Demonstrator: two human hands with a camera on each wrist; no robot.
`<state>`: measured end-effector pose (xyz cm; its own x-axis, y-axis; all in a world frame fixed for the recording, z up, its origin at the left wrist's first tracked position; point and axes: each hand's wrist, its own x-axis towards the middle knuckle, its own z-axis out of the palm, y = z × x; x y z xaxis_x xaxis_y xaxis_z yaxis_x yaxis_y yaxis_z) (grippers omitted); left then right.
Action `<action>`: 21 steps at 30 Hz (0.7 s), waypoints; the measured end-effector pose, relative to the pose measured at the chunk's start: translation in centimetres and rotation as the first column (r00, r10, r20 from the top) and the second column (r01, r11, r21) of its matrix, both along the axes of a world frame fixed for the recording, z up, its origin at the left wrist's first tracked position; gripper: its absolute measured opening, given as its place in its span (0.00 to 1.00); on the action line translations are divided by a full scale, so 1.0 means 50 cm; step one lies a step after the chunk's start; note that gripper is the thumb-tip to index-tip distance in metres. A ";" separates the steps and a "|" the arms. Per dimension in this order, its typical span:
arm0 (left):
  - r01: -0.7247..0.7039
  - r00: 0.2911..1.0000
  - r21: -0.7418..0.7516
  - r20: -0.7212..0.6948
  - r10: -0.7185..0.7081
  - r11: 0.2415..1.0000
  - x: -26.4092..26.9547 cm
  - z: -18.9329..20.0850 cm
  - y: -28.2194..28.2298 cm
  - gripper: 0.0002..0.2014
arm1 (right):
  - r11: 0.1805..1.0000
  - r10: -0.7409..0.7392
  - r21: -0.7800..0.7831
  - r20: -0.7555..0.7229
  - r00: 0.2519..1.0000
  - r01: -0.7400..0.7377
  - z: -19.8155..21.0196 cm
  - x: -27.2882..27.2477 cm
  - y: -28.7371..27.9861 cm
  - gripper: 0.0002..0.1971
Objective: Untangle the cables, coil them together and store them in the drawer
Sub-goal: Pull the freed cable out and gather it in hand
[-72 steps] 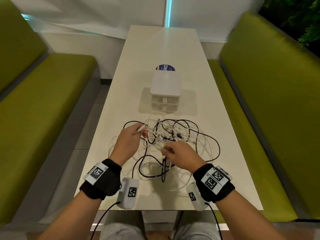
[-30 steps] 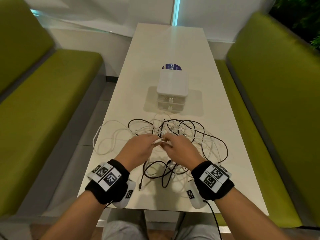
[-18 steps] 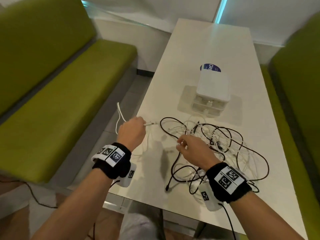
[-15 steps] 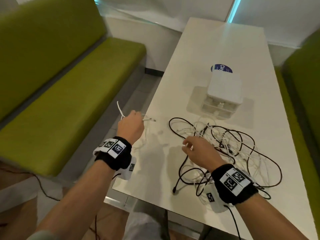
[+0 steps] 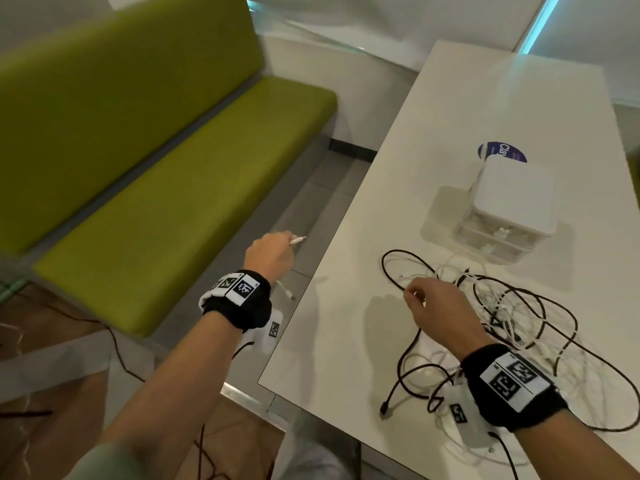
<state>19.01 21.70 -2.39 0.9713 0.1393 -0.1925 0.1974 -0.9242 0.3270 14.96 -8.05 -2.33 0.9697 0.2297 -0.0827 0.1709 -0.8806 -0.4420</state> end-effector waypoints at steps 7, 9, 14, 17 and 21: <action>0.024 0.999 -0.467 -0.020 -0.038 0.884 -0.020 0.035 -0.129 0.19 | 0.985 -0.040 -0.164 0.062 0.997 0.050 -0.026 0.053 -0.001 0.16; -0.005 0.999 -0.609 -0.040 -0.024 0.793 -0.030 0.027 -0.165 0.23 | 0.966 -0.026 -0.256 -0.022 0.999 0.019 -0.035 0.059 0.000 0.21; -0.093 0.987 -0.755 -0.156 -0.040 0.649 -0.045 -0.004 -0.231 0.29 | 0.922 -0.004 -0.385 -0.089 0.996 -0.031 -0.038 0.054 0.004 0.16; -0.067 0.987 -0.774 -0.144 -0.073 0.629 -0.052 -0.010 -0.273 0.30 | 0.963 -0.046 -0.265 0.006 0.999 0.046 -0.033 0.056 -0.012 0.11; -0.048 0.994 -0.819 -0.096 -0.054 0.572 -0.057 -0.004 -0.314 0.31 | 0.975 -0.182 0.146 0.094 0.979 0.167 -0.001 0.047 -0.032 0.08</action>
<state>16.18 6.01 -2.60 0.9396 -0.1305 -0.3164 0.2729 -0.2721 0.9228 17.30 -9.67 -2.38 0.9974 0.0579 0.0431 0.0721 -0.8336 -0.5477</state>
